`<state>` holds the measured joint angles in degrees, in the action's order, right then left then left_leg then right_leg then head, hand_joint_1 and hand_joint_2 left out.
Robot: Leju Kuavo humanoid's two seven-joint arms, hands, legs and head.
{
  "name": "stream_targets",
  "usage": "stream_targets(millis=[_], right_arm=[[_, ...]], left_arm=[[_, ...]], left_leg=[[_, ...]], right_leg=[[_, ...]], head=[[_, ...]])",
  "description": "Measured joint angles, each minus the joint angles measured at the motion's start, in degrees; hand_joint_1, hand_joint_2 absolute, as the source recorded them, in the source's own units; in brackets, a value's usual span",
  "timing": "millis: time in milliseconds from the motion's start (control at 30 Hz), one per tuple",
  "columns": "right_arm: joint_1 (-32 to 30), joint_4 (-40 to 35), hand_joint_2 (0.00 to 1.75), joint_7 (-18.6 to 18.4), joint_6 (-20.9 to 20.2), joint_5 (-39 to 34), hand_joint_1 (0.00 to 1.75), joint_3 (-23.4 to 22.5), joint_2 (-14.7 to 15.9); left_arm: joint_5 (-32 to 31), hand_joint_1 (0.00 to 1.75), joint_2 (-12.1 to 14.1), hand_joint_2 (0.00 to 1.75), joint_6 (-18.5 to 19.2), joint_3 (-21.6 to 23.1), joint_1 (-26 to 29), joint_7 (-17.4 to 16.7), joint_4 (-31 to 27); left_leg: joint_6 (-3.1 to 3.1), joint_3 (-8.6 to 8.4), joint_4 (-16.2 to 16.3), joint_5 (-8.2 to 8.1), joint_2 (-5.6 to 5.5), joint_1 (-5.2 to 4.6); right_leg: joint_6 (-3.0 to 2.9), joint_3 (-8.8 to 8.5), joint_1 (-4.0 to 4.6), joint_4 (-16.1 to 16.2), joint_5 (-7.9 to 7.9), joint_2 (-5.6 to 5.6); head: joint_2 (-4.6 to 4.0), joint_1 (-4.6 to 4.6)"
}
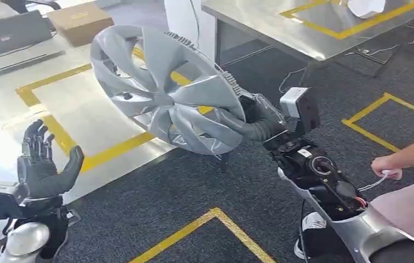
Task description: Take the parts from the cabinet and place them on the table.
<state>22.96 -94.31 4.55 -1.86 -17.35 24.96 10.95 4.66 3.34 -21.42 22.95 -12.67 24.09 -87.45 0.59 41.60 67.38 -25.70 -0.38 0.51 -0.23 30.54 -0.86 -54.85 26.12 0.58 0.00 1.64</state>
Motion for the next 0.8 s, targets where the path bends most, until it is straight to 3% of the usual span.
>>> stream_targets(millis=[33,67,100,133,200,267,333,400,433,467,567,633,700,767,800], right_arm=[[0.0,0.0,1.75,0.1,0.0,0.0,1.75,0.0,0.0],[0.0,0.0,1.75,0.2,0.0,0.0,1.75,0.0,0.0],[0.2,0.0,1.75,0.3,0.0,0.0,1.75,0.0,0.0],[0.3,0.0,1.75,0.3,0.0,0.0,1.75,0.0,0.0],[0.3,0.1,1.75,0.2,0.0,0.0,1.75,0.0,0.0],[0.4,0.1,1.75,0.2,0.0,0.0,1.75,0.0,0.0],[0.5,0.2,1.75,0.5,0.1,0.0,1.75,0.0,0.0],[-0.1,0.2,1.75,0.8,0.2,0.3,1.75,-0.1,0.0],[-0.4,0.2,1.75,0.8,0.2,0.5,1.75,-0.1,0.0],[-0.5,0.3,1.75,0.9,0.1,1.0,1.75,-0.1,0.0],[-0.1,0.5,1.75,1.1,-0.7,1.7,1.75,-0.2,0.0],[0.8,1.1,1.75,1.4,-1.1,2.6,1.75,-0.2,0.0],[1.8,1.6,1.75,1.6,-1.6,3.4,1.75,0.0,0.0],[2.7,2.7,1.75,2.4,-2.2,4.5,1.75,0.1,-0.1],[3.6,3.6,1.75,2.7,-2.3,5.0,1.75,0.1,-0.1]], left_arm=[[0.0,0.00,0.0,1.75,0.0,0.0,0.0,0.0,0.0],[0.0,0.00,0.1,1.75,0.0,0.0,0.0,0.0,0.0],[0.0,0.00,0.1,1.75,0.0,0.0,0.0,-0.1,0.0],[0.0,0.00,0.1,1.75,0.0,0.0,-0.1,-0.1,-0.1],[0.0,0.00,0.1,1.75,0.0,0.0,-0.1,-0.1,-0.2],[0.0,0.00,0.1,1.75,0.0,0.0,-0.1,-0.1,-0.3],[0.0,0.00,0.1,1.75,0.5,0.0,-0.3,-0.2,-0.4],[0.0,0.00,0.1,1.75,0.7,0.0,-0.2,-0.3,-0.4],[0.0,0.00,0.0,1.75,0.8,0.0,-0.2,-0.4,-0.3],[0.0,0.00,0.0,1.75,0.9,0.0,-0.2,-0.4,-0.3],[0.0,0.00,-0.2,1.75,1.0,0.0,-0.4,-0.4,-0.3],[0.0,0.00,-0.2,1.75,1.0,0.0,-0.7,-0.2,-0.2],[0.0,0.00,-0.4,1.75,1.1,0.0,-0.8,0.0,-0.1],[0.0,0.00,-0.5,1.75,1.2,0.0,-1.5,0.1,0.0],[0.0,0.00,-0.5,1.75,1.3,0.0,-1.9,0.3,0.0]], left_leg=[[-0.39,-2.22,-5.9,3.79,0.00,-0.04],[-0.81,-3.98,-10.3,5.39,-0.04,-0.10],[-0.76,-4.66,-10.5,4.51,0.00,-0.58],[-1.00,-5.07,-12.0,3.59,0.01,-0.59],[-1.38,-5.14,-11.8,3.26,-0.11,-0.70],[-1.83,-6.39,-12.7,2.99,-0.11,-0.02],[-2.56,-7.11,-12.8,2.44,-0.03,0.00],[-2.61,-7.78,-12.7,1.74,-0.03,-0.02],[-2.61,-8.31,-12.7,1.33,-0.07,-0.02],[-2.58,-9.02,-12.7,0.86,-0.16,-0.02],[-2.03,-11.32,-12.7,-0.78,-0.30,-0.02],[-1.52,-11.00,-12.5,-1.15,-0.27,-0.33],[-1.08,-10.34,-12.6,-1.14,-0.03,-0.31],[-0.34,-10.19,-12.0,-1.96,0.04,-0.34],[-0.06,-9.25,-9.8,-2.63,0.10,-0.35]], right_leg=[[0.15,-0.77,0.04,0.0,0.51,0.04],[0.38,-1.02,-0.02,0.1,1.03,-0.01],[0.67,-1.12,0.41,0.1,1.20,0.15],[1.02,-0.97,0.26,0.1,1.33,0.17],[1.51,-1.35,0.26,0.6,1.58,0.11],[2.26,-1.11,0.12,-0.5,2.59,-0.23],[2.63,2.82,0.11,-8.6,5.90,-0.27],[2.95,8.37,0.08,-17.8,8.33,-0.28],[3.04,9.91,0.04,-19.3,7.55,-0.29],[3.02,9.92,-0.06,-17.7,5.15,-0.29],[2.43,5.79,-0.12,-3.6,-5.23,-0.34],[1.92,4.24,0.42,-2.0,-4.28,-0.33],[1.13,4.02,0.51,-0.8,-2.69,-0.25],[0.75,3.22,-0.18,-0.1,-2.54,-0.23],[0.52,2.92,-0.18,0.1,-2.41,-0.18]], head=[[0.00,-0.22],[0.00,-0.38],[0.00,-0.51],[0.00,-0.57],[0.00,-0.46],[0.00,-0.26],[0.00,0.61],[0.00,1.00],[0.00,1.11],[0.00,1.39],[0.00,2.34],[0.00,2.22],[0.00,2.34],[0.00,2.01],[0.00,1.81]])
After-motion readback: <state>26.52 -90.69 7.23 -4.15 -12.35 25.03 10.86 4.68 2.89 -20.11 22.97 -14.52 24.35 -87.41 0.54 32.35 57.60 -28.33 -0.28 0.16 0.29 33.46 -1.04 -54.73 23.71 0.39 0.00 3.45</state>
